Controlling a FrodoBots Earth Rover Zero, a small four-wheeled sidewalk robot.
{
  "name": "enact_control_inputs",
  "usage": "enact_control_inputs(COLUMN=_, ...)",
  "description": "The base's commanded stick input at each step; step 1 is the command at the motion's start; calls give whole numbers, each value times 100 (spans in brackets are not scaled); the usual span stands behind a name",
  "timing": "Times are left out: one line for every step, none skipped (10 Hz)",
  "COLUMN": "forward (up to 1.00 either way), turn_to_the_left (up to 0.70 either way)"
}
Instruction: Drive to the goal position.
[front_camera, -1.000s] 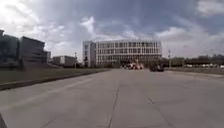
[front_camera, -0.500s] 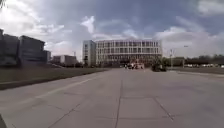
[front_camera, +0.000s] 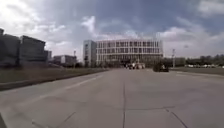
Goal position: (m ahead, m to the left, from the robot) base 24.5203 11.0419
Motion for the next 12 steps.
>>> enact_control_inputs(forward=100, turn_to_the_left=-17)
enact_control_inputs(forward=100, turn_to_the_left=0)
enact_control_inputs(forward=100, turn_to_the_left=0)
enact_control_inputs(forward=100, turn_to_the_left=0)
enact_control_inputs(forward=100, turn_to_the_left=0)
enact_control_inputs(forward=100, turn_to_the_left=0)
enact_control_inputs(forward=100, turn_to_the_left=0)
enact_control_inputs(forward=100, turn_to_the_left=0)
enact_control_inputs(forward=100, turn_to_the_left=0)
enact_control_inputs(forward=100, turn_to_the_left=0)
enact_control_inputs(forward=100, turn_to_the_left=0)
enact_control_inputs(forward=100, turn_to_the_left=0)
